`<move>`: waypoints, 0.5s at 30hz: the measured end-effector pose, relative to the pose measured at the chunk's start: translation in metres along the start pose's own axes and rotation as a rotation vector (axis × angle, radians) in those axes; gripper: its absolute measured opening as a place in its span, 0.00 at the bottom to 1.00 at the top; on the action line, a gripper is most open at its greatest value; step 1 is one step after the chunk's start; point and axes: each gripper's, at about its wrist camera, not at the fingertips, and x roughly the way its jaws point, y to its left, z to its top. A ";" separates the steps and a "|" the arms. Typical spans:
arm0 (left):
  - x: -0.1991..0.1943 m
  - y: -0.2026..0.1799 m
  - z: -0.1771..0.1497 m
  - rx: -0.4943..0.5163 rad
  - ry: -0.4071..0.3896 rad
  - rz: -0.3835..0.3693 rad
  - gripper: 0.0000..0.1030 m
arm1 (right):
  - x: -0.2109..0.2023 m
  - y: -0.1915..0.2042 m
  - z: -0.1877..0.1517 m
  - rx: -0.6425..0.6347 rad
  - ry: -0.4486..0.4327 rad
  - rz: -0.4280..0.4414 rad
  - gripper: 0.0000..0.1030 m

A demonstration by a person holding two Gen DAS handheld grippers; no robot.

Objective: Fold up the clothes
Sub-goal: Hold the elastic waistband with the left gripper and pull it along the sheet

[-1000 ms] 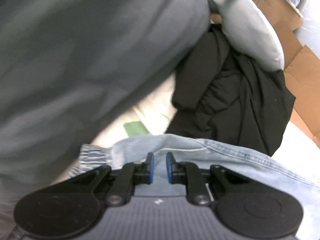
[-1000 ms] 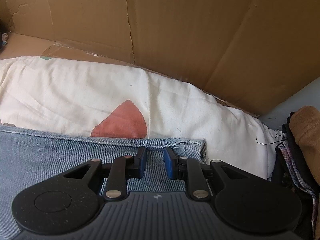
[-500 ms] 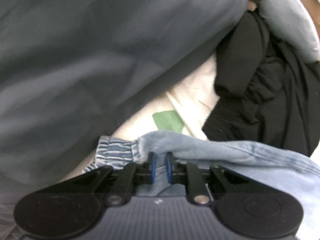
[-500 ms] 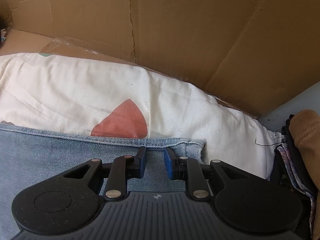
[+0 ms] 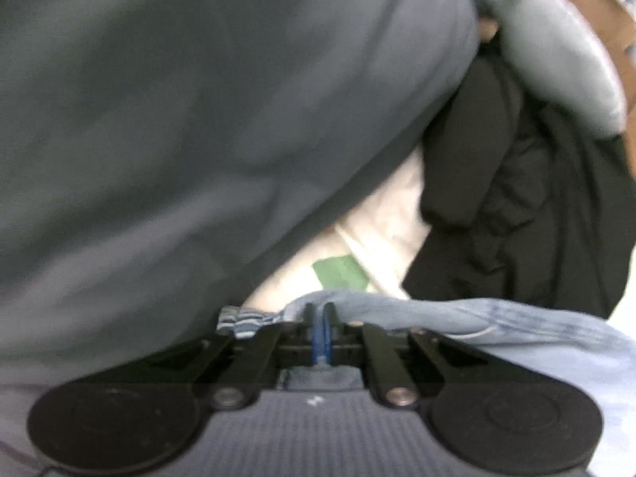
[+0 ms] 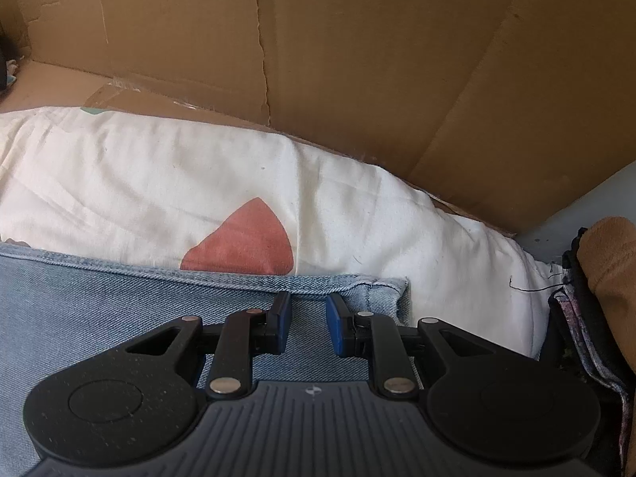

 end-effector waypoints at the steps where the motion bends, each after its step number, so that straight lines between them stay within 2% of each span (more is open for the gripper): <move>1: -0.006 0.001 -0.001 -0.008 -0.004 -0.013 0.08 | -0.001 -0.001 0.000 0.000 -0.001 0.000 0.24; 5: -0.020 0.008 -0.011 -0.056 -0.003 -0.058 0.08 | -0.008 -0.008 -0.006 0.006 0.003 -0.003 0.24; 8: -0.017 0.009 -0.023 -0.101 0.042 -0.081 0.08 | -0.008 -0.008 -0.004 0.004 0.012 -0.005 0.24; 11: -0.009 0.013 -0.036 -0.165 0.096 -0.076 0.08 | -0.006 -0.005 -0.001 0.001 0.018 -0.003 0.24; 15: 0.006 0.012 -0.040 -0.143 0.104 -0.030 0.03 | -0.004 -0.002 0.001 -0.005 0.021 0.000 0.24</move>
